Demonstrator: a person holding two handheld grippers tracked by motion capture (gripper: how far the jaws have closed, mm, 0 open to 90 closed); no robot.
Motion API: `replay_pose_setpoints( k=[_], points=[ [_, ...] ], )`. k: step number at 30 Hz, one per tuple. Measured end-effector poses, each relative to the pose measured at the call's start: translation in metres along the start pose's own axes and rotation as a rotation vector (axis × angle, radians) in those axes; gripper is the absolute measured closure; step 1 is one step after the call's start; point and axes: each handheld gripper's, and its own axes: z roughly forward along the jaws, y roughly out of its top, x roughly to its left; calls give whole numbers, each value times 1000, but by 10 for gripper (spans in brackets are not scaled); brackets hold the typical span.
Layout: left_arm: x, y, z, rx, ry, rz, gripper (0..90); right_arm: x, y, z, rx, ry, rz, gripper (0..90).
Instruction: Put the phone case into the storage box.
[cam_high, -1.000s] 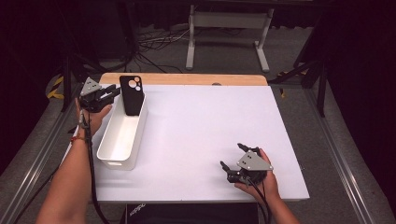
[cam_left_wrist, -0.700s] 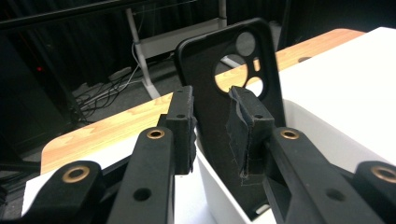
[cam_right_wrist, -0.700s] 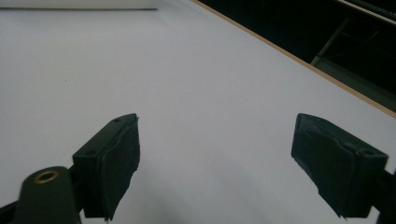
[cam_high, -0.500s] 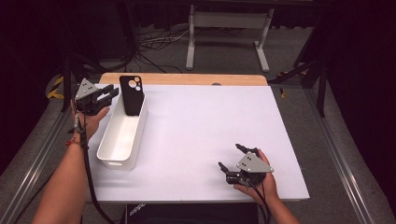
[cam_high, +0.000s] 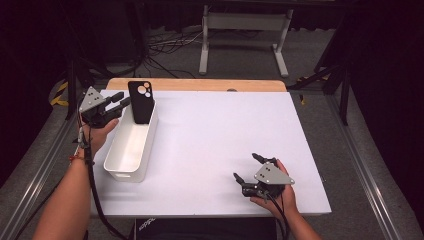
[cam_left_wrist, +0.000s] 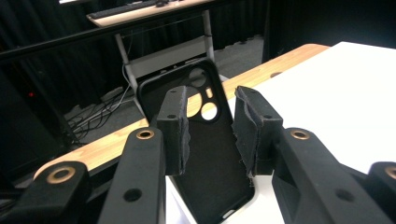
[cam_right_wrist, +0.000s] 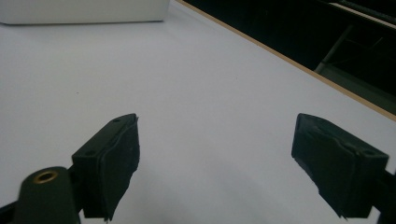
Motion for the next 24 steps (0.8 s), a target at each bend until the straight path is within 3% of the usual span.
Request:
replay_pose_setpoints(
  k=[11,15,24],
  points=[
    [-11,0,0,-2,-29,19,652,0,1,-1,-4,-3,-7,159],
    [-18,1,-3,-23,-45,22,644,0,2,-1,-8,-4,-5,159],
    [-35,6,-13,-38,-78,72,579,0,5,-3,-21,-2,-6,152]
  ],
)
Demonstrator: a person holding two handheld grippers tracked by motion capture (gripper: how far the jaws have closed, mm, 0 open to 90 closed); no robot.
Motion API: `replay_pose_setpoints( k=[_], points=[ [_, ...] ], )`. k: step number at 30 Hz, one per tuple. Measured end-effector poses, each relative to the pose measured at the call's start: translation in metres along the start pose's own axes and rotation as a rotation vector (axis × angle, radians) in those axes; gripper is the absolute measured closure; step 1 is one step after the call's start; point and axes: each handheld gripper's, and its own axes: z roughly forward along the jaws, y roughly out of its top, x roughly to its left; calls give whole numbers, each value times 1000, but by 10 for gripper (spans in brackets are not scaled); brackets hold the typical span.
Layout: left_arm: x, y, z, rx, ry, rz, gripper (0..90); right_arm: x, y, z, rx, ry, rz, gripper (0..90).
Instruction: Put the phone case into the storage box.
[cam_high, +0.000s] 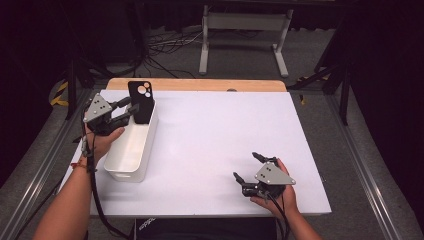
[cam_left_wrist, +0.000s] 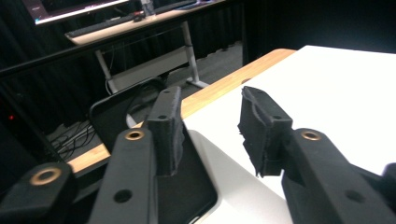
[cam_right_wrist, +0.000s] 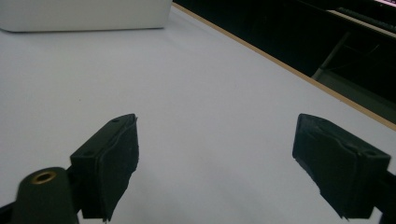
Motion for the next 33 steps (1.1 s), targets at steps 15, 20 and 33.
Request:
replay_pose_setpoints(
  k=[15,20,33],
  points=[
    [-33,8,-14,-34,-35,67,316,-2,3,-2,-8,-1,7,128],
    [-36,11,-19,-37,-50,70,238,-2,3,-1,-8,-1,2,128],
    [-55,19,-31,-70,-99,54,95,-3,4,-3,-10,-6,4,128]
  ],
)
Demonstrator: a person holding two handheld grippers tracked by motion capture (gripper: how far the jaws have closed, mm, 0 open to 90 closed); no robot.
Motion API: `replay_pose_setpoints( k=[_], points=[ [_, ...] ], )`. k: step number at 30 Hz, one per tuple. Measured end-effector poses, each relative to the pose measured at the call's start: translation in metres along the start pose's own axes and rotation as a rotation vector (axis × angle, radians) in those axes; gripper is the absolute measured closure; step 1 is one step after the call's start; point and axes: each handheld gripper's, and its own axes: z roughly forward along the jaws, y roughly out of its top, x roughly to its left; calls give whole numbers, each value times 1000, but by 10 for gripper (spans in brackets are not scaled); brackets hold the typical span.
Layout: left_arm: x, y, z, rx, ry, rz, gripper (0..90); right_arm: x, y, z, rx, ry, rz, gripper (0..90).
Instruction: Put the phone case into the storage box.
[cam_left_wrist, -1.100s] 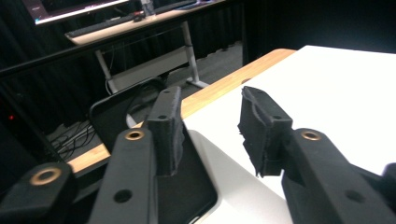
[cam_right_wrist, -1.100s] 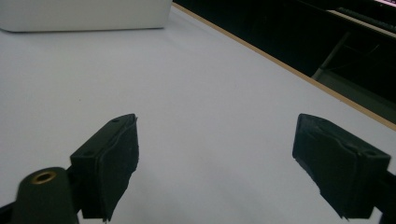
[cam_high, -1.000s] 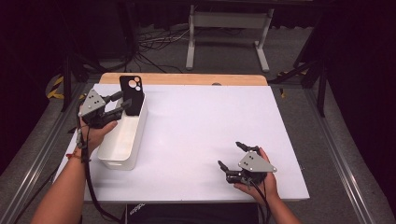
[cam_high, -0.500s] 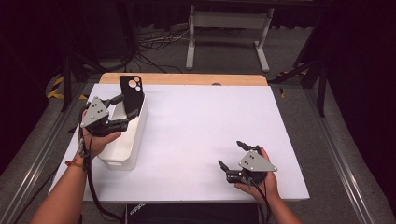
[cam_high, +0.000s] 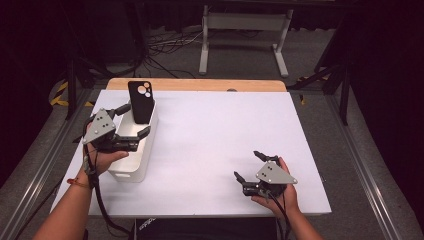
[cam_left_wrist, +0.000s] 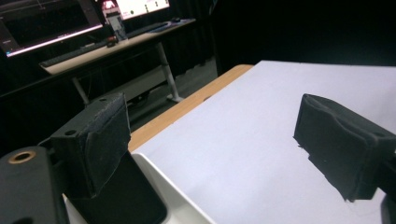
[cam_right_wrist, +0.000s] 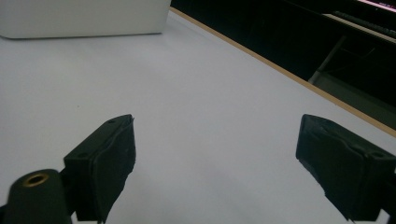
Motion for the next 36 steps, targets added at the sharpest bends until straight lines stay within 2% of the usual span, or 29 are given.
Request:
replay_pose_setpoints(
  k=[5,7,13,19,25,29,36],
  points=[
    [-10,1,-5,-21,-35,-12,81,-1,0,-2,-7,-7,2,128],
    [-15,2,-6,-19,-33,5,63,-2,0,-2,-8,-8,2,128],
    [-25,2,-9,-40,-59,5,59,-3,1,-4,-14,-14,4,128],
    [-35,3,-11,-39,-79,20,61,-4,2,-5,-15,-16,5,128],
    [-42,4,-11,-43,-78,36,63,-4,2,-6,-20,-16,3,128],
    [-44,3,-11,-43,-84,37,64,-5,2,-6,-21,-15,3,128],
    [-57,-1,-11,-40,-118,31,67,-5,3,-7,-25,-17,1,128]
  ],
)
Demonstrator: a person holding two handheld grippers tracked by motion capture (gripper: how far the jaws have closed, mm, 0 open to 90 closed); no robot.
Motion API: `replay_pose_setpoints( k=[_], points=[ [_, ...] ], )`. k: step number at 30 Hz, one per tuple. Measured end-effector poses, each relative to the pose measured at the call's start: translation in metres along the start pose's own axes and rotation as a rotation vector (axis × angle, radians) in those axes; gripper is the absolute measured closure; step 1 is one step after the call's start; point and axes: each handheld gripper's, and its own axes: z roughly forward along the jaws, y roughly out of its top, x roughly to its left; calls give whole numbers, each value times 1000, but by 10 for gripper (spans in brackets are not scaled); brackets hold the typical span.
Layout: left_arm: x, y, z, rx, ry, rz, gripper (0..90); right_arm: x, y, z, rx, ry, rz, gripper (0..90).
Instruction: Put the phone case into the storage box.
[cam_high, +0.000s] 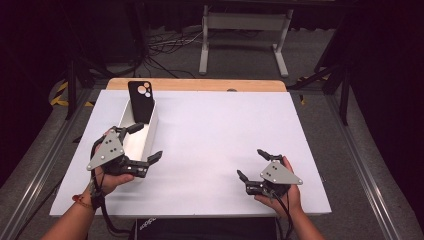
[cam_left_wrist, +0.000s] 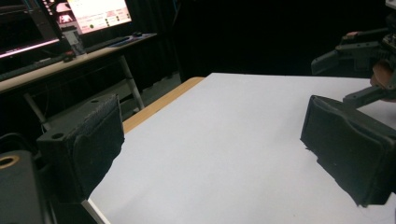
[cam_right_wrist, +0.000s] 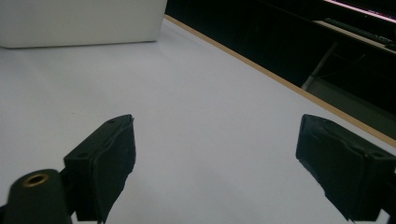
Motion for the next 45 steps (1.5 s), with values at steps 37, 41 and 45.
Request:
replay_pose_setpoints(
  k=[37,41,45],
  points=[
    [-34,-23,6,63,-47,35,30,11,6,-6,-17,29,-13,128],
    [-38,-27,9,77,-44,32,33,12,6,-7,-18,32,-11,128],
    [-40,-31,10,82,-48,28,38,13,7,-8,-18,36,-17,128]
  ],
)
